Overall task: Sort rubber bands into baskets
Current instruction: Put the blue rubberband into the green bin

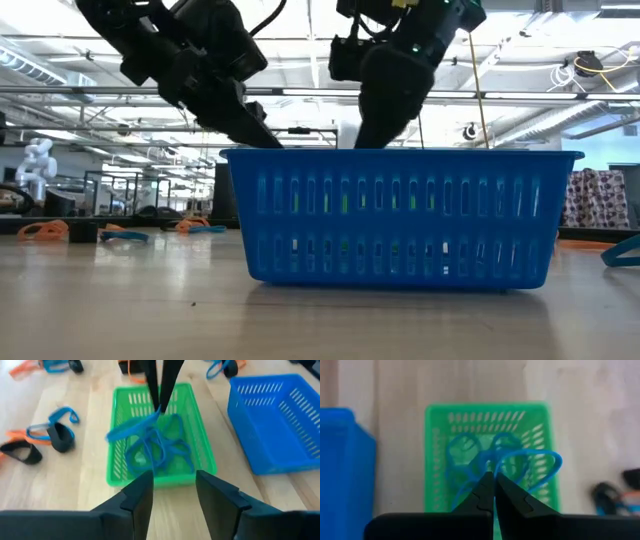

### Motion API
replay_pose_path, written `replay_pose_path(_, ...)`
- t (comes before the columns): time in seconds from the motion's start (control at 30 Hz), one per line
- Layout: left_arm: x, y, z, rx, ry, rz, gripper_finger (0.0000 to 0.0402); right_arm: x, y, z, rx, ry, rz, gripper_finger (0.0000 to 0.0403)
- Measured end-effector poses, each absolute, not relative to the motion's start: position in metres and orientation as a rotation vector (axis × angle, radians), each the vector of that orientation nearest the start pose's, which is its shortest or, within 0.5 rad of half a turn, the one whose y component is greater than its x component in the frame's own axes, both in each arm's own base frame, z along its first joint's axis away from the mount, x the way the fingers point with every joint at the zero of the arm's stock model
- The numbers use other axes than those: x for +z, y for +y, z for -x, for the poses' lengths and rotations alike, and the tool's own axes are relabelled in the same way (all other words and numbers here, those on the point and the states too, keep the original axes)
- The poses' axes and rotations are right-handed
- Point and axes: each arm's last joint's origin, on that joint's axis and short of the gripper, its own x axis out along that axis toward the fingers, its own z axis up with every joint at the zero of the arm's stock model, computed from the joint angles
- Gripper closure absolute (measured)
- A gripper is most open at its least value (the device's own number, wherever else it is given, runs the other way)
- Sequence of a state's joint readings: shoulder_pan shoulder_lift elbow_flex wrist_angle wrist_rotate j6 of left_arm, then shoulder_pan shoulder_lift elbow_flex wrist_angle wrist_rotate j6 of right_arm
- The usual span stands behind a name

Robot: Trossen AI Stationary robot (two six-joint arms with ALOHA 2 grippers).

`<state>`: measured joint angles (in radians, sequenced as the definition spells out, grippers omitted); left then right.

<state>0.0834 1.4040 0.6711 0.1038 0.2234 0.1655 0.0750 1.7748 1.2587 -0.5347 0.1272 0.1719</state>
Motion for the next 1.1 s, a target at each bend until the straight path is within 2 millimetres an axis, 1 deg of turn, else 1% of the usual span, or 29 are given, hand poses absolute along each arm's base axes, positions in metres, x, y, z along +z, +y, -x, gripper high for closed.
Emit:
replay_pose_path(0.1,0.185,0.017,-0.274,-0.174,0.622,-0.034,0.0243,0.209,0.023,-0.362,-0.163,1.048,-0.093,0.0397)
replay_pose_path(0.23,0.175,0.017,-0.267,-0.096,0.695,0.052,0.0243,0.209,0.023,-0.362,-0.199,1.046,-0.164,0.0388)
replay_pose_path(0.3,0.169,0.016,-0.263,-0.055,0.754,0.069,0.0243,0.209,0.025,-0.362,-0.179,1.051,-0.203,0.0384)
replay_pose_path(0.47,0.163,0.017,-0.257,0.079,0.849,0.037,0.0243,0.209,0.030,-0.361,-0.108,1.070,-0.276,0.0379)
replay_pose_path(0.67,0.164,0.021,-0.258,0.215,0.829,0.037,0.0242,0.209,0.032,-0.361,-0.108,1.069,-0.275,0.0378)
replay_pose_path(0.83,0.164,0.021,-0.257,0.237,0.827,0.031,0.0242,0.208,0.032,-0.360,-0.117,1.080,-0.280,0.0373)
replay_pose_path(0.93,0.164,0.022,-0.257,0.249,0.825,0.026,0.0242,0.208,0.030,-0.360,-0.129,1.090,-0.292,0.0359)
replay_pose_path(1.1,0.164,0.022,-0.258,0.293,0.822,0.043,0.0242,0.207,0.026,-0.359,-0.137,1.094,-0.293,0.0325)
